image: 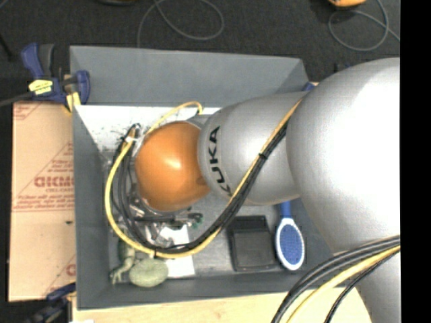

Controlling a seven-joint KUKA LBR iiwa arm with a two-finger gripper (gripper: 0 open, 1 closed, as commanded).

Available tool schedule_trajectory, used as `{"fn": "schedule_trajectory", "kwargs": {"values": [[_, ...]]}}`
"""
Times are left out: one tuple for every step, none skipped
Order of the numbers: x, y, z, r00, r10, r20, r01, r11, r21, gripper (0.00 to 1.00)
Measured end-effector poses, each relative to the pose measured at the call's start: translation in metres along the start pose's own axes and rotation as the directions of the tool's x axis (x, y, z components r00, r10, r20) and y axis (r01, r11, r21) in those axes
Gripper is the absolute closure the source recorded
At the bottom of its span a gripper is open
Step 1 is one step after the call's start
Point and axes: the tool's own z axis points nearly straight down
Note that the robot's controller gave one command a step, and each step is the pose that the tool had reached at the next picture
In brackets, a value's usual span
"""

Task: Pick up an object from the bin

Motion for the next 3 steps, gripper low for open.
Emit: {"fn": "schedule_trajectory", "kwargs": {"values": [[-0.0088,0.0228,0.0113,0.949,-0.316,-0.002,0.316,0.949,0.002,1.0],[-0.0088,0.023,0.0113,0.949,-0.316,-0.002,0.316,0.949,0.002,1.0],[-0.0083,0.0236,0.0086,0.949,-0.315,-0.001,0.315,0.949,0.0,1.0]]}}
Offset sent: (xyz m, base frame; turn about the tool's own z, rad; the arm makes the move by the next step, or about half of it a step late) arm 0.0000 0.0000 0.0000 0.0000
